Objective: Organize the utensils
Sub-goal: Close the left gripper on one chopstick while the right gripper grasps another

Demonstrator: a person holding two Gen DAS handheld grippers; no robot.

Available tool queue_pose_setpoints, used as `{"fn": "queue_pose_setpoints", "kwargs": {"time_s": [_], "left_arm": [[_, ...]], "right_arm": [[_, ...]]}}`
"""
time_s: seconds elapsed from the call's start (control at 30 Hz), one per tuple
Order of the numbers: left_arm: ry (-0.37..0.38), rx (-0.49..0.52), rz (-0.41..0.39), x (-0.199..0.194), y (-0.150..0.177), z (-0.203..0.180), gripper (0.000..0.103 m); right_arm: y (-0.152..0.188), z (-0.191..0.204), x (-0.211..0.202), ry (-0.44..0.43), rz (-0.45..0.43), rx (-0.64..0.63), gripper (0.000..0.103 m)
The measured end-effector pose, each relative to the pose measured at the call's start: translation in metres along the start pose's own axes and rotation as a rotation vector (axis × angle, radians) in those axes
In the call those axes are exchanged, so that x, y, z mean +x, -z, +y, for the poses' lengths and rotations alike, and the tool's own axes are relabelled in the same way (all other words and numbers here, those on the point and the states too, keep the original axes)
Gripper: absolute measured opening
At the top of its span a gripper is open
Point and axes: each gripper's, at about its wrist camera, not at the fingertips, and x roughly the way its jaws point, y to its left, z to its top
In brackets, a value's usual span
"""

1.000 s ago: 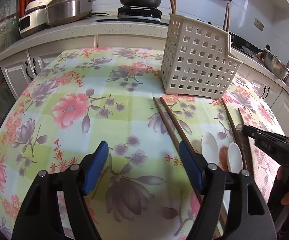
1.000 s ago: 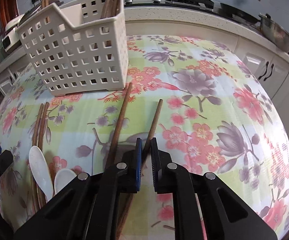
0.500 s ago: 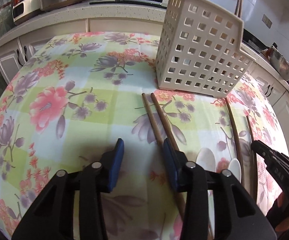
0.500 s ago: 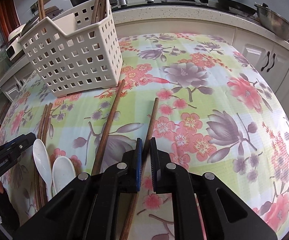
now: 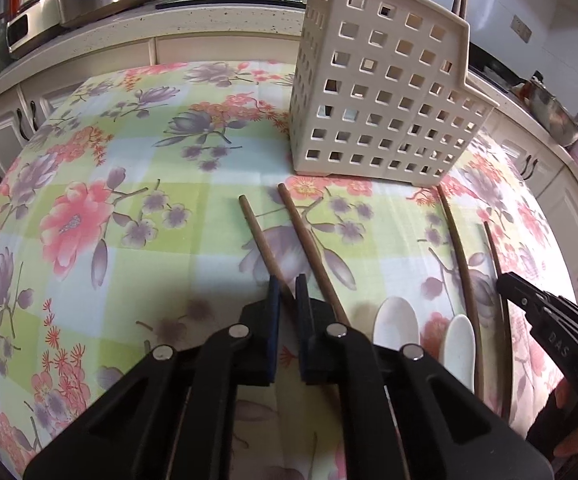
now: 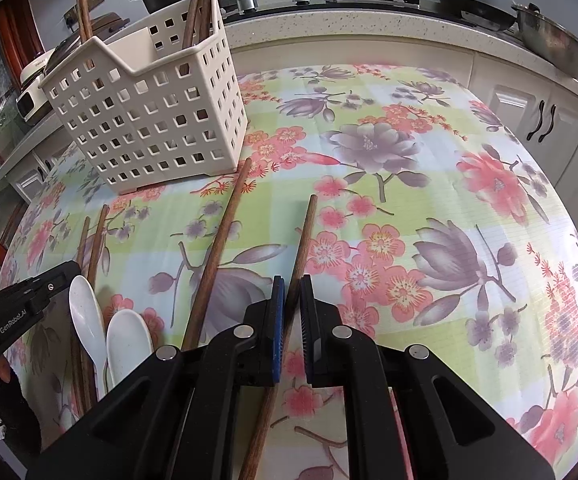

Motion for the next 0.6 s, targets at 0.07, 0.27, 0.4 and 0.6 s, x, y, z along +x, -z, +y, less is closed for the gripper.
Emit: {"fn": "queue_pose_setpoints", "kwargs": {"time_s": [0.07,0.27,0.4,0.6], "left_arm": [[0.018,0.004,0.004,0.000,-0.001,0.002,0.008],[0.009,0.045,-0.001,0.001,-0.001,-0.006,0.007],[-0.003,0.074,-0.013,0.000,0.002,-0.012,0.007],[0.008,0.071,-0.036,-0.007,0.004,-0.009,0.000]], "right_arm": [[0.000,0.001,0.000,0.005,0.002,-0.004,0.009],[0.000,0.006,0.000,0.031,-0.004,-0.039,0.009],[0.002,0.005,-0.001,0.033,-0.011,-0.038,0.008],[0.005,-0.008,-0.007,-0.042,-0.028,0.015,0.007]]}}
